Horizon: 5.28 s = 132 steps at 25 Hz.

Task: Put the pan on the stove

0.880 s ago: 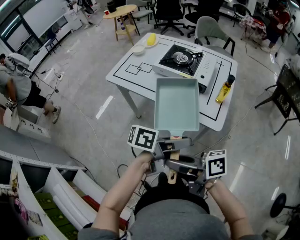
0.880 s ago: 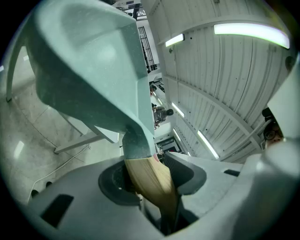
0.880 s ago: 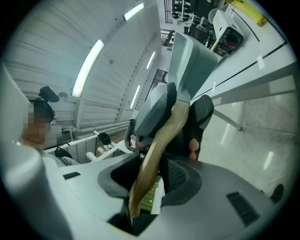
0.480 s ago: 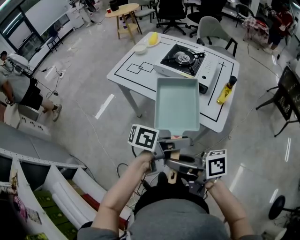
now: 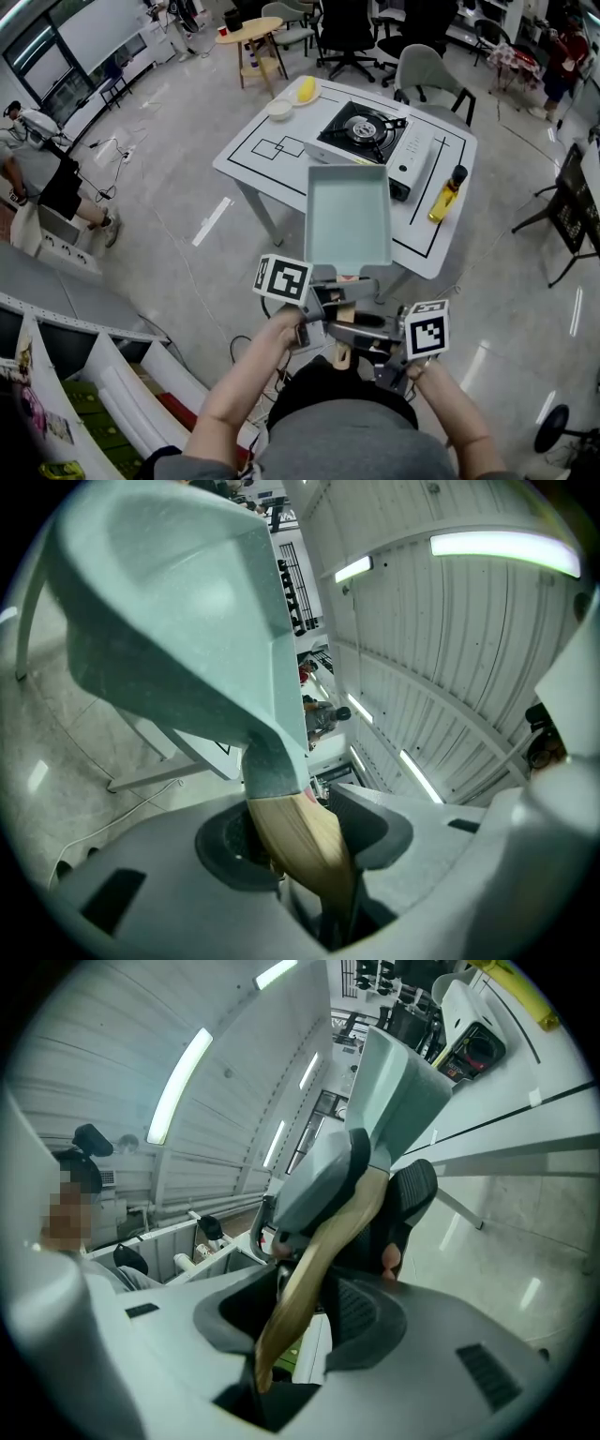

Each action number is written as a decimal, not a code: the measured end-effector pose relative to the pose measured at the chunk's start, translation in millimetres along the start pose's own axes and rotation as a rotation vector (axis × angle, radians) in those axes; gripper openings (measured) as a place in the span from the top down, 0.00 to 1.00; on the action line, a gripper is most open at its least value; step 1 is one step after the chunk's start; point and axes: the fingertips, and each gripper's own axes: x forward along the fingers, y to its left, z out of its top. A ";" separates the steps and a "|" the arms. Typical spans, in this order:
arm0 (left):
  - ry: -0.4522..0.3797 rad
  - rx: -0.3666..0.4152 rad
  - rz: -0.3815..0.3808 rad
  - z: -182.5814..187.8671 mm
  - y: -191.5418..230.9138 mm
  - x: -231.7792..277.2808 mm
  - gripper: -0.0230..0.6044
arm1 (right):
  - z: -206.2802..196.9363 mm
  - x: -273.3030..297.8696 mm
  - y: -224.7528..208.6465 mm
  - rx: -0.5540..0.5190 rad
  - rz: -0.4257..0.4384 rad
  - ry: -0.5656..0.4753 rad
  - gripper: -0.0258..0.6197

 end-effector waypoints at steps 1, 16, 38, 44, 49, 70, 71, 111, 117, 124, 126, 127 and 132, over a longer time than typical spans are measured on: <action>-0.007 0.002 0.002 0.8 -0.1 0.8 0.70 | 0.6 -0.9 0.0 -0.003 0.002 0.004 0.72; -0.035 0.012 0.008 43.0 14.2 6.8 0.70 | 38.7 3.8 -19.6 -0.019 0.001 0.008 0.72; 0.231 0.010 -0.098 251.5 90.4 -0.1 0.70 | 245.9 88.9 -126.7 0.007 -0.151 -0.230 0.72; 0.331 0.008 -0.134 274.4 98.2 4.3 0.70 | 277.0 97.6 -141.8 0.014 -0.203 -0.323 0.72; 0.382 -0.002 -0.158 279.7 103.4 12.4 0.70 | 287.5 94.4 -151.5 0.025 -0.236 -0.369 0.72; 0.430 -0.039 -0.138 304.8 117.8 49.4 0.70 | 323.5 68.5 -172.3 0.071 -0.226 -0.412 0.72; 0.428 -0.040 -0.139 307.0 117.8 50.2 0.70 | 325.5 67.9 -172.5 0.071 -0.224 -0.415 0.72; 0.512 -0.126 -0.137 300.6 131.8 54.9 0.70 | 330.8 65.7 -184.1 0.154 -0.219 -0.575 0.72; 0.495 -0.149 -0.136 303.1 132.5 57.8 0.70 | 334.3 63.0 -182.0 0.154 -0.186 -0.591 0.72; 0.486 -0.167 -0.129 304.1 131.7 58.1 0.70 | 334.9 62.4 -181.0 0.169 -0.173 -0.588 0.72; 0.484 -0.171 -0.126 304.1 132.2 57.9 0.70 | 334.6 62.3 -181.4 0.171 -0.170 -0.589 0.72; 0.484 -0.172 -0.124 304.0 132.4 57.7 0.70 | 334.4 62.3 -181.4 0.171 -0.169 -0.590 0.72; 0.482 -0.171 -0.121 303.8 132.9 57.7 0.70 | 334.2 61.8 -180.5 0.169 -0.167 -0.591 0.72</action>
